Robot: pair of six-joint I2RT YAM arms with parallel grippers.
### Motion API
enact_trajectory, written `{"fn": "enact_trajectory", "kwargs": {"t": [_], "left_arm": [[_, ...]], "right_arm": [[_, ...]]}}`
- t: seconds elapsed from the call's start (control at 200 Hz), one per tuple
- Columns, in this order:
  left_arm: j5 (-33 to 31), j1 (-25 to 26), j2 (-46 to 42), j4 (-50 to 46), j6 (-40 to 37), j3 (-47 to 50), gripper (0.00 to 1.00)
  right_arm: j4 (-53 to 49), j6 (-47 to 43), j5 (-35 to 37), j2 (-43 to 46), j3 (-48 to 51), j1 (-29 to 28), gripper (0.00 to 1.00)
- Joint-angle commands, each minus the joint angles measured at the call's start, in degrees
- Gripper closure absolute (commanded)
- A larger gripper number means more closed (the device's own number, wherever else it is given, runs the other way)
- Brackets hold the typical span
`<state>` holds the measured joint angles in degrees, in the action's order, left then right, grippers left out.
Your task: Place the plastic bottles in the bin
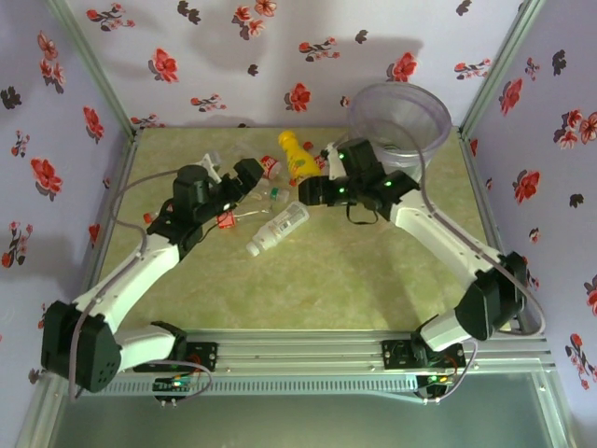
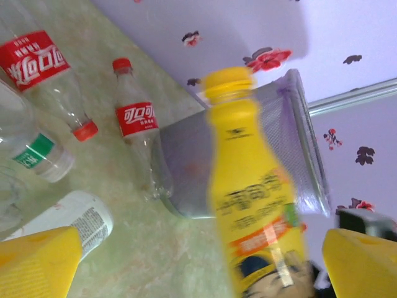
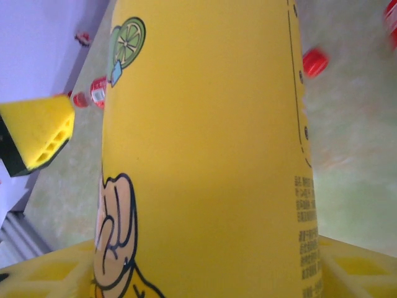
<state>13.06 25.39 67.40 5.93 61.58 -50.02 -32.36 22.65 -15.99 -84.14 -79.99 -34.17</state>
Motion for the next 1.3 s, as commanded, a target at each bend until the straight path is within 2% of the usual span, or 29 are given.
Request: {"fn": "enact_trajectory", "kwargs": {"t": [0.0, 0.22, 0.4, 0.49, 0.74, 0.99, 1.09, 1.18, 1.295], "left_arm": [[-1.72, -0.81, -1.8, -6.92, -3.86, 2.84, 0.01], [-1.78, -0.95, -2.03, -8.92, -4.32, 5.95, 0.02], [-2.07, -0.94, -0.68, -9.3, -5.85, 6.83, 0.03], [-2.07, -0.95, 0.36, -9.91, -6.22, 7.71, 0.03], [-2.23, -0.84, 0.72, -9.54, -6.19, 9.57, 0.04], [-2.49, -0.87, 1.04, -9.58, -6.65, 9.93, 0.04], [-2.64, -0.79, 1.62, -9.45, -6.99, 10.09, 0.04], [-2.6, -0.87, 2.14, -8.96, -6.85, 10.3, 0.04], [-2.6, -0.85, 2.58, -8.49, -6.77, 10.55, 0.04]], "right_arm": [[-9.03, -7.53, 8.82, 4.31, -7.07, 2.54, 0.52], [-13.86, -14.24, 19.54, 5.55, -16.58, 10.39, 0.55], [-10.59, -16.45, 16.84, 2.48, -19.8, 21.25, 0.56], [-9.9, -17.34, 16.56, -0.43, -22.01, 24.37, 0.57], [-7.67, -21.72, 14.47, -8.79, -24.6, 27.1, 0.57], [-4.47, -21.78, 11.62, -9.69, -18.26, 27.22, 0.56], [-5.31, -21.95, 11.29, -9.88, -17.4, 27.14, 0.51], [-6.3, -22.64, 11.15, -9.44, -17.65, 27.14, 0.26], [-7.78, -23.52, 12.02, -9.18, -19.23, 27.23, 0.22]]}}
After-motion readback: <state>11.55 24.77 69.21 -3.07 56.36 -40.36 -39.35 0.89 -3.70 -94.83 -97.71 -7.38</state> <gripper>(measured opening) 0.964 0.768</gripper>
